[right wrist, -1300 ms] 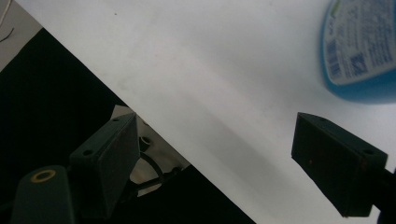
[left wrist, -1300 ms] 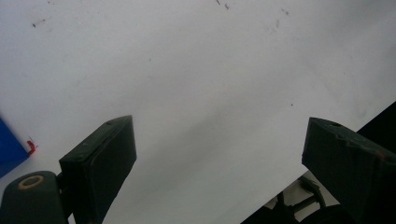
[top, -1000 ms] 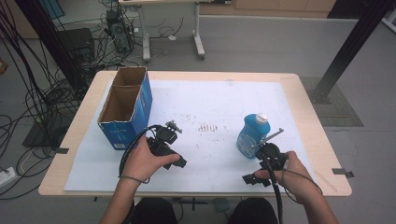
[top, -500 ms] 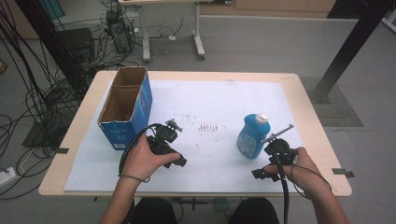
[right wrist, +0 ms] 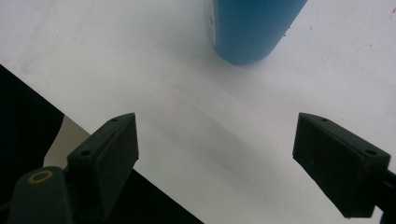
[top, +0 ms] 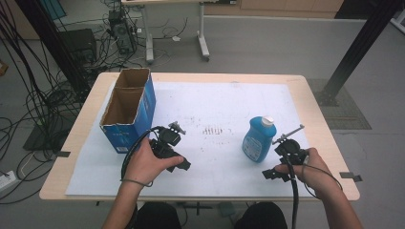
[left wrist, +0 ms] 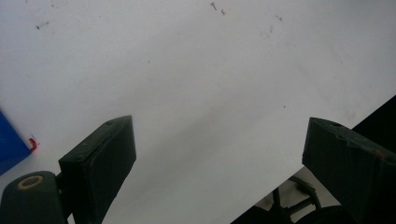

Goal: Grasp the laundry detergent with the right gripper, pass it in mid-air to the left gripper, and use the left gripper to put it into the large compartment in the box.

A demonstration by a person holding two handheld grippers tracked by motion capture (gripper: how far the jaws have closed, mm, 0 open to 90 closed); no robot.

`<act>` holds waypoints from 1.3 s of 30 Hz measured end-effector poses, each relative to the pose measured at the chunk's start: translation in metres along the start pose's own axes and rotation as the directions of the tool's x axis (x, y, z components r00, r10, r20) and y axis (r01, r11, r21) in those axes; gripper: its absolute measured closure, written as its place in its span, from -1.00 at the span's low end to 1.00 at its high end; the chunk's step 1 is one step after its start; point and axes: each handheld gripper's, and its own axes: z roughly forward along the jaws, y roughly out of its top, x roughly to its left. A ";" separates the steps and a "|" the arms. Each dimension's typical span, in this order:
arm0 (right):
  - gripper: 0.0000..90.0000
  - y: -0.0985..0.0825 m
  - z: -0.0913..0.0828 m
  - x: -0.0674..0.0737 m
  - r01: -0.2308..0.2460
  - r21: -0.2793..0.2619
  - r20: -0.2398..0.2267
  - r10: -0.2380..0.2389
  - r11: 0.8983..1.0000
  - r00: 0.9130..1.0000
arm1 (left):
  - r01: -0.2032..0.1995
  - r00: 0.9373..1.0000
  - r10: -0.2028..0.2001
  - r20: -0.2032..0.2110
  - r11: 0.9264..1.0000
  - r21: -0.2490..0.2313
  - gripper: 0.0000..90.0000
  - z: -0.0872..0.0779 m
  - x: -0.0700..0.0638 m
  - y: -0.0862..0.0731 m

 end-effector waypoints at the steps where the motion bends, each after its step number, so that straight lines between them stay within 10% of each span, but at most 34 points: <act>1: -0.69 0.000 0.001 -0.003 -0.001 -0.013 0.003 0.001 1.000 1.000 | 0.002 1.000 -0.002 0.001 1.000 0.002 -0.78 0.000 0.000 0.001; 23: -0.70 -0.006 0.019 -0.010 0.018 -0.157 0.015 -0.016 0.987 1.000 | 0.001 1.000 -0.001 0.007 1.000 0.015 -0.78 -0.001 -0.002 0.001; 39: -0.70 -0.016 0.031 -0.016 0.036 -0.335 0.026 -0.028 0.942 0.999 | -0.001 1.000 0.001 0.017 1.000 0.022 -0.78 0.001 -0.003 0.002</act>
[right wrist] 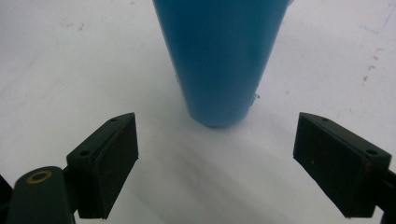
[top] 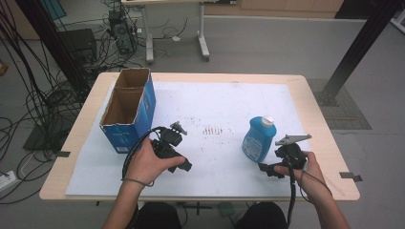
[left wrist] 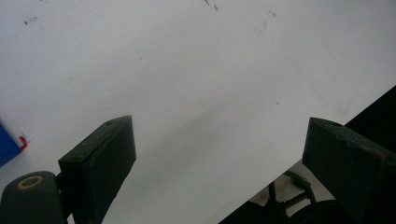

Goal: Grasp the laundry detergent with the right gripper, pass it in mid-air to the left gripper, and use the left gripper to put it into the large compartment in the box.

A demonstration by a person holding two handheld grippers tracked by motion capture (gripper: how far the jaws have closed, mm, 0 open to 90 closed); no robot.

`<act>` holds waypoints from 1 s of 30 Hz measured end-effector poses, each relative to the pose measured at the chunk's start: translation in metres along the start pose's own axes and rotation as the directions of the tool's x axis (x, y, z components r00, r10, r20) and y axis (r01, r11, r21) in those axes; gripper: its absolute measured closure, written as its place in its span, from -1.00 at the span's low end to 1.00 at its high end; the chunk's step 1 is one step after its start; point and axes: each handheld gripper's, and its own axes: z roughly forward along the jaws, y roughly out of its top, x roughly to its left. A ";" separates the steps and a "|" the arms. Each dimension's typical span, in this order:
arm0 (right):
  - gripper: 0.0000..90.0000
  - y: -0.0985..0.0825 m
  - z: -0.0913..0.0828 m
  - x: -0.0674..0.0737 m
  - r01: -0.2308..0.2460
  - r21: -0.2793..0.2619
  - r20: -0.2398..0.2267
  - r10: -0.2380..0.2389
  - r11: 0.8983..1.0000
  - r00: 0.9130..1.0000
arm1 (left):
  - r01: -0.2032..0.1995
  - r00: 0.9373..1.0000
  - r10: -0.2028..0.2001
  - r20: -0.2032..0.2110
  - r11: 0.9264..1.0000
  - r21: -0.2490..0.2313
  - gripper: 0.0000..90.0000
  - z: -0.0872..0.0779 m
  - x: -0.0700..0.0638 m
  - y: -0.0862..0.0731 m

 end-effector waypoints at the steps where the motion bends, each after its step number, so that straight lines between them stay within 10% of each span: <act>1: -0.70 -0.001 0.001 -0.001 0.004 -0.012 -0.003 -0.004 1.000 1.000 | -0.001 1.000 0.001 0.003 1.000 0.001 -0.78 0.000 0.000 0.001; 18: -0.73 -0.015 0.013 -0.005 0.046 -0.274 -0.047 -0.061 0.961 0.997 | -0.009 1.000 0.009 -0.003 1.000 -0.021 -0.78 -0.003 0.008 0.007; 30: -0.83 -0.028 0.027 0.003 0.024 -0.425 -0.016 -0.034 0.905 0.999 | -0.017 1.000 0.017 0.005 1.000 -0.003 -0.78 0.005 0.009 0.003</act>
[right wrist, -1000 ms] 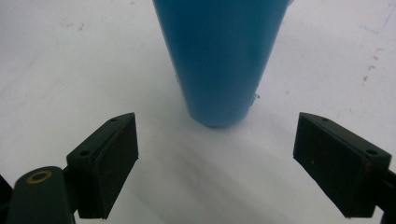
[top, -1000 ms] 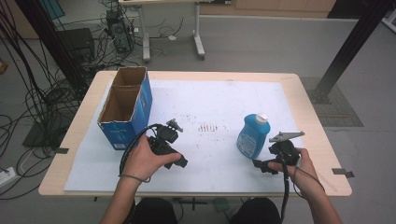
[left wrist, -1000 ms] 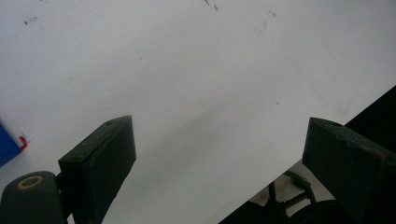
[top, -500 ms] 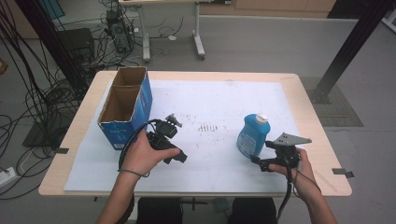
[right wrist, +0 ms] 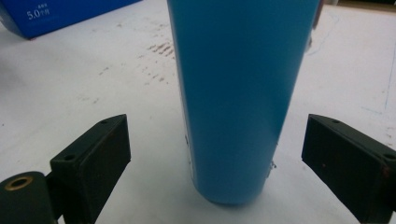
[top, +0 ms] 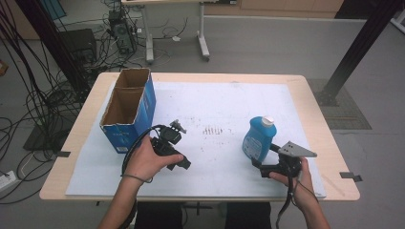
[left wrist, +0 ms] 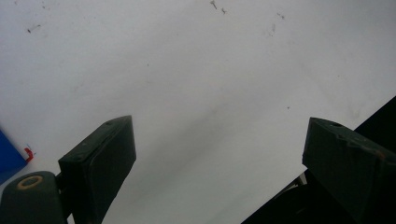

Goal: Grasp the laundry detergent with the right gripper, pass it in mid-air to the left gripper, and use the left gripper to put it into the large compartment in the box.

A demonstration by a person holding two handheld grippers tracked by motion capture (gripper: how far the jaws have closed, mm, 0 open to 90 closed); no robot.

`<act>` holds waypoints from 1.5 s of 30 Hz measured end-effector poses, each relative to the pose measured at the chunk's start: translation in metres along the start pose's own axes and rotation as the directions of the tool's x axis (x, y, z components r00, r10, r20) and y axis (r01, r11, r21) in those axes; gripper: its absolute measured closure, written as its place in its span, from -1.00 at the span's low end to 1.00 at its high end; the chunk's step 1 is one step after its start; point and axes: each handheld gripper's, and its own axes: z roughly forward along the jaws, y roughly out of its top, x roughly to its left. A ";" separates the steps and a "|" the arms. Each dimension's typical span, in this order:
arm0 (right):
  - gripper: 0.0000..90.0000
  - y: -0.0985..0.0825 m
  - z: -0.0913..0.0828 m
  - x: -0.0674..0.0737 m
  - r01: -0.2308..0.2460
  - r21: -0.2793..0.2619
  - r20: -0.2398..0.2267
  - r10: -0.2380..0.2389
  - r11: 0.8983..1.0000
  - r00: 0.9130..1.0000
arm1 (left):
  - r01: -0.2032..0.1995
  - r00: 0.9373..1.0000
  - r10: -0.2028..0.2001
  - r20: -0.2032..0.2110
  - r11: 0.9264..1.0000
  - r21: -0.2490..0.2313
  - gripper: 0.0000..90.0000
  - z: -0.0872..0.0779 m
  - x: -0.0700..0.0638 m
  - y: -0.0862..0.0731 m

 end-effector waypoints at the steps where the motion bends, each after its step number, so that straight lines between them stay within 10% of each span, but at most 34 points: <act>1: -0.83 0.000 0.000 0.001 0.001 -0.012 0.002 -0.001 1.000 1.000 | 0.001 1.000 -0.001 0.001 1.000 -0.001 -0.78 0.000 0.000 0.000; 45: -0.90 0.013 0.026 0.002 0.013 -0.141 0.077 -0.003 0.990 0.997 | -0.021 1.000 0.021 0.015 1.000 0.008 -0.78 -0.002 -0.004 0.003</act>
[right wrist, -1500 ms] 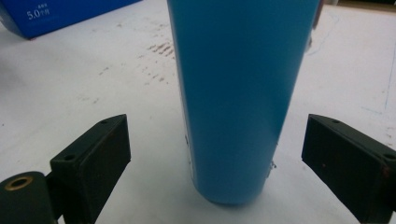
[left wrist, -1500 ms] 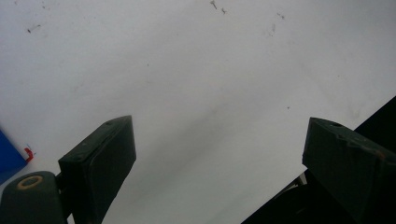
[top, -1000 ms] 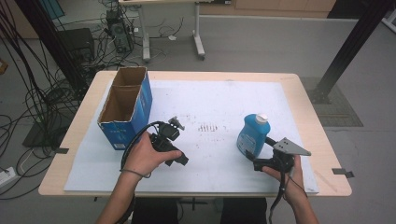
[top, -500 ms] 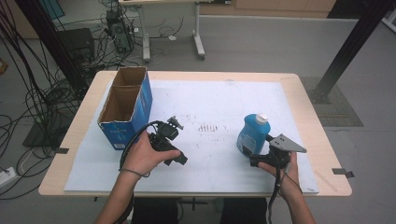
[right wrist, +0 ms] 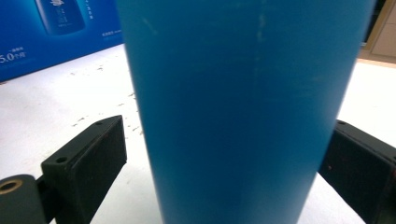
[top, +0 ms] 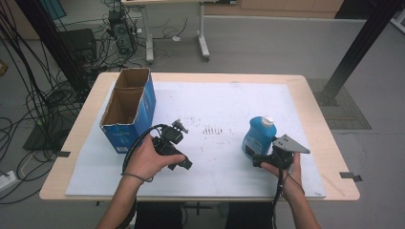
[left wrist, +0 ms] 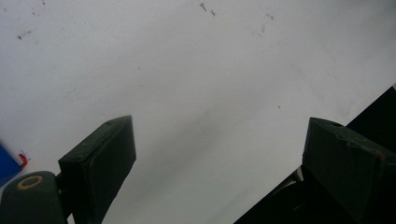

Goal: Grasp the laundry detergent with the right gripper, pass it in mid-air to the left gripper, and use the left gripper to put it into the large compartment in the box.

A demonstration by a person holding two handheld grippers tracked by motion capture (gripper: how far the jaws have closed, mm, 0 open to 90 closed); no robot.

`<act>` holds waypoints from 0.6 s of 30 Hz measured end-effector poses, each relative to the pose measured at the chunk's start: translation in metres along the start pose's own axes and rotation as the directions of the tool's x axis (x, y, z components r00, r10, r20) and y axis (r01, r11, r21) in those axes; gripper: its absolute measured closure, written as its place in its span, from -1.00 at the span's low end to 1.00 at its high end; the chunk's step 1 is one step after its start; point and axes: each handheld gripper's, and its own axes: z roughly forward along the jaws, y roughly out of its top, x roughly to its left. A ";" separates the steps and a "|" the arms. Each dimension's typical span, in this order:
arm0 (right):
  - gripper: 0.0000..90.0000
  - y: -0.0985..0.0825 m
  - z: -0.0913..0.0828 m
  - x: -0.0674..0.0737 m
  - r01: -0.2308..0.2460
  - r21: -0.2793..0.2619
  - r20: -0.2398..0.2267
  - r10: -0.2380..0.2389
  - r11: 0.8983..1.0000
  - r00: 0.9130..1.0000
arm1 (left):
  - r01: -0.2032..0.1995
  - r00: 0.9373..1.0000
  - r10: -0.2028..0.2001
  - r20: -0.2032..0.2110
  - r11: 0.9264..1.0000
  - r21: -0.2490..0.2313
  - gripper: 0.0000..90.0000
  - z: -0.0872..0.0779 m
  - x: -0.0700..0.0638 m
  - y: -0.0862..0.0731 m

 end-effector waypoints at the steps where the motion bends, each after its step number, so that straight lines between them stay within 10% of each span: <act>1: -0.90 0.000 0.000 0.000 0.000 0.000 0.000 0.000 1.000 1.000 | 0.000 1.000 0.000 0.000 1.000 0.000 -0.78 0.000 0.000 0.000; 18: -0.90 0.002 0.003 0.001 -0.008 -0.014 0.005 0.008 1.000 1.000 | -0.003 1.000 0.003 -0.005 1.000 -0.004 -0.78 -0.001 0.000 0.001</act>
